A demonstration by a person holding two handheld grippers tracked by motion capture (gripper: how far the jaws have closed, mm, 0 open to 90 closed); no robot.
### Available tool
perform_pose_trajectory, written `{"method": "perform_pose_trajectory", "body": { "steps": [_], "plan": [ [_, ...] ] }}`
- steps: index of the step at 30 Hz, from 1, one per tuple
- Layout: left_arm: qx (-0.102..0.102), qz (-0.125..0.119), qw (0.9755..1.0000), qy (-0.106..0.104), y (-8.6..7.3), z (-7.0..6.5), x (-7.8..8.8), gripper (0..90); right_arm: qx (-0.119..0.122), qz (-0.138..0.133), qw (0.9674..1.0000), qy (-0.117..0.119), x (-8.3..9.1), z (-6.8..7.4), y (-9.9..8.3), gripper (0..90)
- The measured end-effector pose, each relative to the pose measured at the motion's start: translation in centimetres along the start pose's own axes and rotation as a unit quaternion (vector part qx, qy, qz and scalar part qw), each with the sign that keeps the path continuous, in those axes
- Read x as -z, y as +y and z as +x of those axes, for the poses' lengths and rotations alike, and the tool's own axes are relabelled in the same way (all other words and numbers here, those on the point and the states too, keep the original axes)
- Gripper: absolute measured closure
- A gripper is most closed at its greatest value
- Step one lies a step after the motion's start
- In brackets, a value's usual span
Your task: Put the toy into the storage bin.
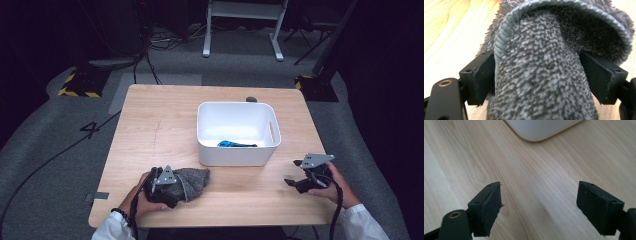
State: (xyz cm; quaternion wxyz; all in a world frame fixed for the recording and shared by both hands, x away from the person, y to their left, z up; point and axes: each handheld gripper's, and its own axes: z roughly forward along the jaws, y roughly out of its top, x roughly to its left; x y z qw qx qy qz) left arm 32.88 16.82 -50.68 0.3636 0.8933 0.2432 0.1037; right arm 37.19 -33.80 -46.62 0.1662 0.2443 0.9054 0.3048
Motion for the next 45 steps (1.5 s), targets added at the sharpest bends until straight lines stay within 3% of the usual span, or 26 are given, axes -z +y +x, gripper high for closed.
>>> {"method": "perform_pose_trajectory", "body": {
  "steps": [5,12,17,19,21,45],
  "plan": [
    [0.0,0.0,1.0,0.0,0.0,0.0,0.0,17.1,-0.014,0.003,0.9999,0.0,-0.4,0.0,-1.6,19.9],
    [0.0,0.0,1.0,-0.001,0.0,0.0,0.0,17.1,-0.045,-0.015,0.9988,0.013,-0.6,0.0,-3.9,17.7],
    [0.0,0.001,1.0,0.0,0.0,0.0,0.0,17.1,-0.074,-0.048,0.9958,0.026,-0.7,0.0,-5.1,16.3],
    [0.0,0.001,1.0,0.0,0.0,0.0,0.0,17.1,-0.083,-0.066,0.9942,0.016,-0.8,0.0,-5.6,15.6],
    [0.0,0.0,1.0,-0.001,0.0,0.0,0.0,17.1,-0.089,-0.064,0.9939,0.01,-0.7,0.0,-5.7,15.3],
    [0.001,-0.001,1.0,0.004,0.0,-0.1,0.0,17.2,-0.093,-0.065,0.9935,0.007,-0.7,0.0,-5.7,15.7]
  ]
}}
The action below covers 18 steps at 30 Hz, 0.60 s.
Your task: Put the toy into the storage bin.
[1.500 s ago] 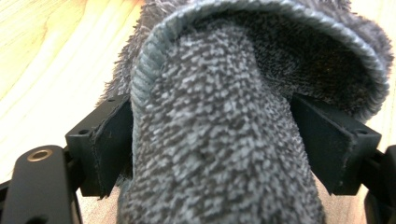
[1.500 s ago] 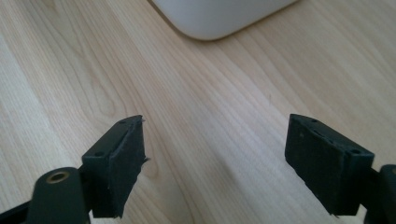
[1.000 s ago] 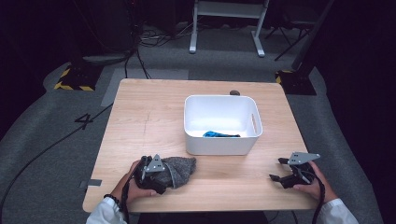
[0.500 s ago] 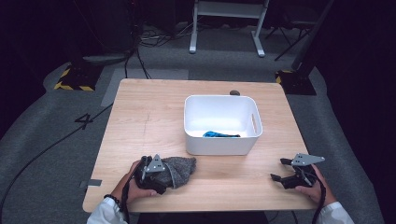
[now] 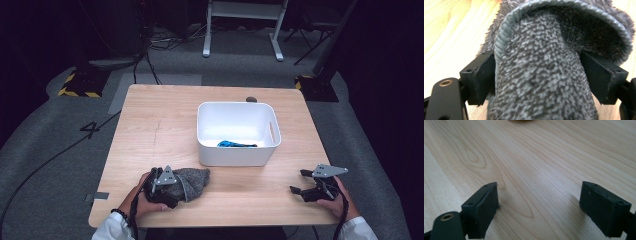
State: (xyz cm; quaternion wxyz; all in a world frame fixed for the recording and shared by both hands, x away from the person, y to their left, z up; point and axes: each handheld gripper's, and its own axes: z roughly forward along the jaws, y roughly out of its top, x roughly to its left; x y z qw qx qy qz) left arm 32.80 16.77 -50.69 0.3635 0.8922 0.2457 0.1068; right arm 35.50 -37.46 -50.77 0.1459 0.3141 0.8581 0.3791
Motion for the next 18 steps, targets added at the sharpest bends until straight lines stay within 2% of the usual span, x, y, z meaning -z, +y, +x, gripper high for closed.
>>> {"method": "perform_pose_trajectory", "body": {
  "steps": [18],
  "plan": [
    [-0.001,0.002,1.0,-0.004,0.05,0.12,-0.04,16.7,0.0,0.0,1.0,-0.001,0.0,0.0,0.0,15.6]
  ]
}}
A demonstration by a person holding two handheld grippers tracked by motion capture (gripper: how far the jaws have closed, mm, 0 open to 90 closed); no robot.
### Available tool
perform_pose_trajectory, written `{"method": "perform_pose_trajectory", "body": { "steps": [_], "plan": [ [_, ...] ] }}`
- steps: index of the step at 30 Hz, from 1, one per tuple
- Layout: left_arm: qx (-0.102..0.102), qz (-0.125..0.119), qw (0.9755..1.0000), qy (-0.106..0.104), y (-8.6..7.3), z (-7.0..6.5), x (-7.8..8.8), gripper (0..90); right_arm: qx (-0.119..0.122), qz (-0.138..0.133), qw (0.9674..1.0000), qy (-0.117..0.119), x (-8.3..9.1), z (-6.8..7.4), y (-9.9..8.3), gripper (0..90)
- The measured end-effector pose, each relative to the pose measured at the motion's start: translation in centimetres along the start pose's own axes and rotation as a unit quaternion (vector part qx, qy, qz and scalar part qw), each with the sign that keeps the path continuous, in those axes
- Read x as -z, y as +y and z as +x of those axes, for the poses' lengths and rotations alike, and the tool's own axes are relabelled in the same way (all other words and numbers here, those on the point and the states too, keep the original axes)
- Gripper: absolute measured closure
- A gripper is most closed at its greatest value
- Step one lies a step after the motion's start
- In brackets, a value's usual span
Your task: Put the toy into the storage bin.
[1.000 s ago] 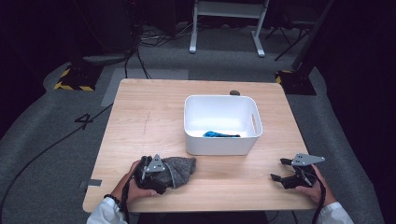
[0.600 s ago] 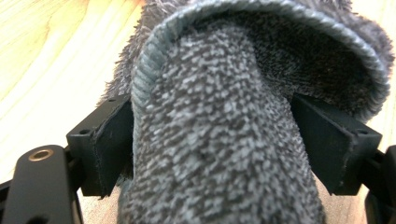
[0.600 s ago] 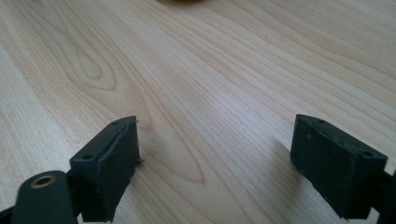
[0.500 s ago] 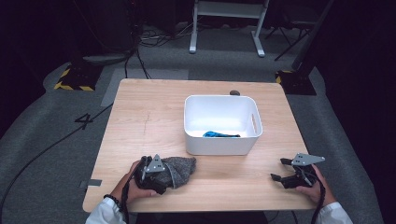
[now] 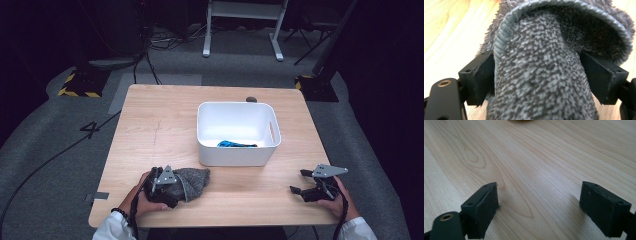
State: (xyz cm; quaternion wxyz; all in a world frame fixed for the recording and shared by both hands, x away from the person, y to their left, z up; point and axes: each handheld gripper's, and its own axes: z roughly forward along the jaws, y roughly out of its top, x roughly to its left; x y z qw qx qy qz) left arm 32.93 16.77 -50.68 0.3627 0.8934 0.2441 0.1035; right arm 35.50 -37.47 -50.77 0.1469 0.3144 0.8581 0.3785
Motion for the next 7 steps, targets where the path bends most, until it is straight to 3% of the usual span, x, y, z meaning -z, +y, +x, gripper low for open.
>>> {"method": "perform_pose_trajectory", "body": {
  "steps": [7],
  "plan": [
    [0.001,0.0,1.0,0.0,0.01,-0.01,-0.01,16.6,-0.001,0.0,1.0,0.001,0.01,-0.02,0.0,15.9]
  ]
}}
